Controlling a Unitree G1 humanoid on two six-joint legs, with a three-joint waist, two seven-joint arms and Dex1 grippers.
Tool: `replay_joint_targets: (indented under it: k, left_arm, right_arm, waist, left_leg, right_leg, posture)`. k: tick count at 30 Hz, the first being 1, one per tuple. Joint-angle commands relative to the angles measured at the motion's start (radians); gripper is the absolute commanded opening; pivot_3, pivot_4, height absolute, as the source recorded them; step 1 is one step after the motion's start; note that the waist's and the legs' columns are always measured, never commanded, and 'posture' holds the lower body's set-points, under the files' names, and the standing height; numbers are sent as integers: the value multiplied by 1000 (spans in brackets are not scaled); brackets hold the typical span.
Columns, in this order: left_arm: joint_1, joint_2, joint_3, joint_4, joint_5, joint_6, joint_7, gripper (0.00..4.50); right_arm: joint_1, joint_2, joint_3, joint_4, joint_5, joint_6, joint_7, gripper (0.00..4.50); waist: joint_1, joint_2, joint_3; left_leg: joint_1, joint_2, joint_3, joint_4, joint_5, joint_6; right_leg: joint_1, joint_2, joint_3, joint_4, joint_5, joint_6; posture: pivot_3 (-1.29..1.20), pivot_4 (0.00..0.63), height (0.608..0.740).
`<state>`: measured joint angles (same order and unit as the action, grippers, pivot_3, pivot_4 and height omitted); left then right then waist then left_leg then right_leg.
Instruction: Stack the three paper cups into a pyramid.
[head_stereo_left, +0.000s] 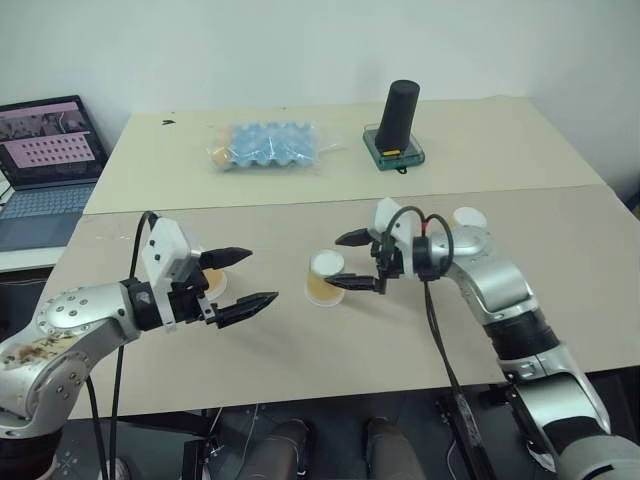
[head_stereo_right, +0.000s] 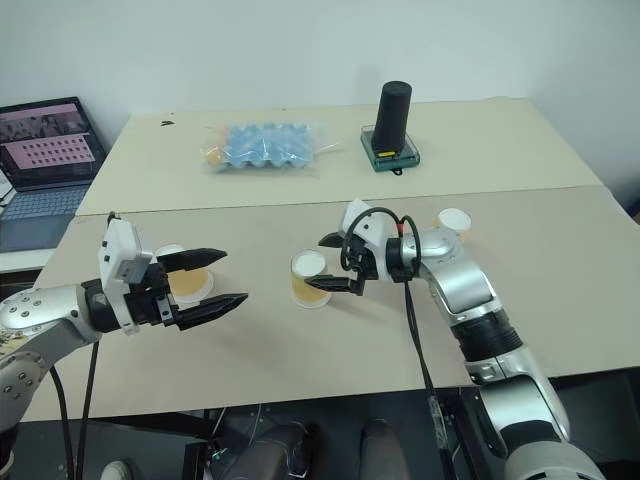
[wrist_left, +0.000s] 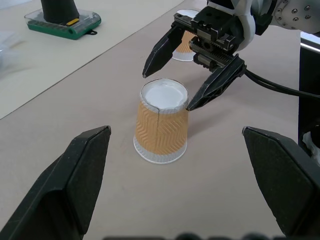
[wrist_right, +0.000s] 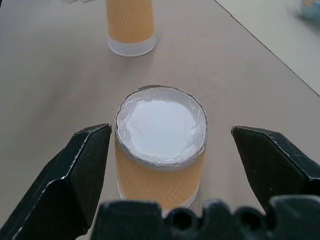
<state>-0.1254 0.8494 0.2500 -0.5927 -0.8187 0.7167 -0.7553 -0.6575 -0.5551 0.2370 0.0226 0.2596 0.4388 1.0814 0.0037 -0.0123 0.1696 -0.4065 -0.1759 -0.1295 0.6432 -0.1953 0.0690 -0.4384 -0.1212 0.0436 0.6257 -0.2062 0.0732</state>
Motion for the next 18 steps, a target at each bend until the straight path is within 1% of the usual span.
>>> replay_joint_targets:
  k: [1, 4, 7, 8, 9, 11, 14, 15, 17, 18]
  left_arm:
    - [-22, -6, 4, -17, 4, -24, 0, 4500]
    - [-37, -16, -2, -21, 2, -21, 6, 4500]
    - [-50, -27, -10, -32, -1, -19, 13, 4500]
    - [-58, -34, -18, -38, -3, -18, 17, 4500]
    - [-64, -38, -24, -44, -8, -14, 20, 4500]
    - [-70, -41, -29, -50, -13, -10, 21, 4500]
    - [-89, -41, -35, -45, -17, -5, 21, 4500]
    - [-94, -41, -38, -43, -18, -4, 20, 4500]
    - [-96, -40, -38, -42, -19, -4, 16, 4500]
    - [-100, -40, -43, -40, -20, -3, 12, 4500]
  right_arm:
    - [83, -79, -96, -103, 38, 33, -2, 4487]
    - [203, -149, -172, -165, 49, 62, -25, 4487]
    - [317, -194, -256, -240, 79, 103, -58, 4487]
    - [367, -195, -310, -263, 73, 130, -114, 4487]
    - [416, -183, -365, -298, 63, 163, -185, 4487]
    - [471, -162, -425, -348, 51, 208, -280, 4487]
    - [486, -81, -494, -386, 11, 258, -477, 4487]
    - [480, -45, -513, -387, -3, 271, -544, 4487]
    - [475, -7, -528, -394, -13, 290, -614, 4487]
    - [469, 12, -510, -385, -53, 258, -662, 4487]
  waist:
    - [4, 0, 0]
    - [9, 0, 0]
    - [10, 0, 0]
    - [9, 0, 0]
    - [8, 0, 0]
    - [8, 0, 0]
    - [4, 0, 0]
    - [4, 0, 0]
    - [6, 0, 0]
    - [7, 0, 0]
  left_leg:
    - [0, 0, 0, 0, 0, 0]
    - [0, 0, 1, 0, -1, 2]
    - [0, 0, 1, 0, -2, 3]
    - [0, 1, 1, 0, -2, 3]
    - [0, 1, 2, 0, -2, 3]
    - [0, 1, 3, 0, -2, 3]
    - [0, 2, 4, 0, -2, 3]
    - [0, 2, 4, 0, -2, 2]
    - [1, 3, 5, 0, -1, 1]
    - [1, 3, 5, 0, -1, 1]
  right_leg:
    - [0, 0, 0, 0, 0, 0]
    - [0, -1, 0, 0, 0, 0]
    - [2, -1, 1, 1, 0, 0]
    - [2, -1, 1, 1, 0, 0]
    - [2, -1, 2, 1, 0, 0]
    - [2, -1, 3, 2, 0, 0]
    - [2, 0, 4, 2, 0, -1]
    - [2, 0, 5, 3, 1, -1]
    - [2, 1, 5, 3, 1, -1]
    - [2, 2, 5, 3, 1, -2]
  posture:
    - [0, 150, 728]
    - [0, 150, 728]
    - [0, 150, 728]
    - [0, 150, 728]
    - [0, 150, 728]
    - [0, 150, 728]
    - [0, 150, 728]
    - [0, 150, 728]
    - [0, 150, 728]
    - [0, 150, 728]
